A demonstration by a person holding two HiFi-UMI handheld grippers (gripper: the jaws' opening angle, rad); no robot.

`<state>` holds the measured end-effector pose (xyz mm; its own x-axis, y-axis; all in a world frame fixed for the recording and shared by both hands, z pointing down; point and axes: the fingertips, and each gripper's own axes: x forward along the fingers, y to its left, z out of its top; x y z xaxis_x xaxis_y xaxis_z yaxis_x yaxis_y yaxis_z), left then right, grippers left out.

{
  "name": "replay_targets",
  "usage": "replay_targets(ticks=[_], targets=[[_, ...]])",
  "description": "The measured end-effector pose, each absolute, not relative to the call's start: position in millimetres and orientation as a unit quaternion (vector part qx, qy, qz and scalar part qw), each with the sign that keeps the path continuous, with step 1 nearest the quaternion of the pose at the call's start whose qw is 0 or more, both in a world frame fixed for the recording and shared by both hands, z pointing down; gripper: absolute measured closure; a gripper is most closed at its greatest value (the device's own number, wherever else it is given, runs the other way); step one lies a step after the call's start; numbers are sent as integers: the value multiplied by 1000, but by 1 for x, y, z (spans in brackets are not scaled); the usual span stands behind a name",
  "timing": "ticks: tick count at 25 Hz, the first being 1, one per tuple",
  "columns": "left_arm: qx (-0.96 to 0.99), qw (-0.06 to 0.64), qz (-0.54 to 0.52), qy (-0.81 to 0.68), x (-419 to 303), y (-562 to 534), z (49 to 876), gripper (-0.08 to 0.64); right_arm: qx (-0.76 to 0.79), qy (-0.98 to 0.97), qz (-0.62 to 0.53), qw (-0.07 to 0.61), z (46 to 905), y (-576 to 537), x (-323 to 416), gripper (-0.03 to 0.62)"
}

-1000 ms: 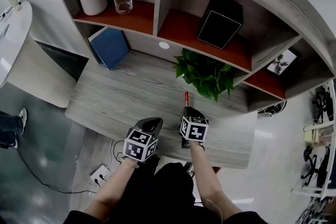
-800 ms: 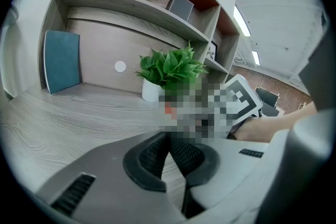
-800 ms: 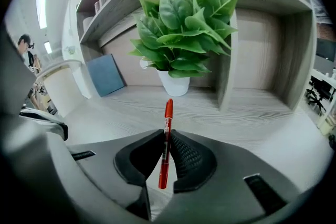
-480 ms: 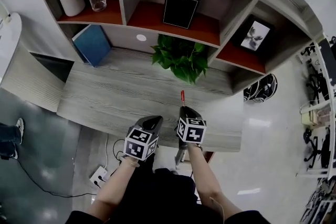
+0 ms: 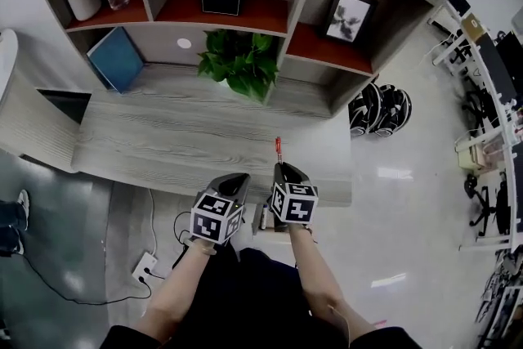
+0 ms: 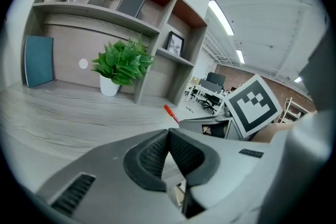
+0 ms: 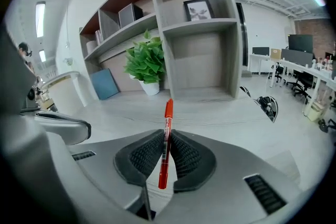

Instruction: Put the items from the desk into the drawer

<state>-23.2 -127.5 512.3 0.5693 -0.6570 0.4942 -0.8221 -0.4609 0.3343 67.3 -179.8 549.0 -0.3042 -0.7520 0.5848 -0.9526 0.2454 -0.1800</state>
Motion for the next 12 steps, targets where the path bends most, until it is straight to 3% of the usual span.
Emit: replay_targets(ticks=[12], targets=[[853, 284, 156, -409, 66, -58, 520, 535, 577, -744, 274, 197, 559, -97, 155, 560]])
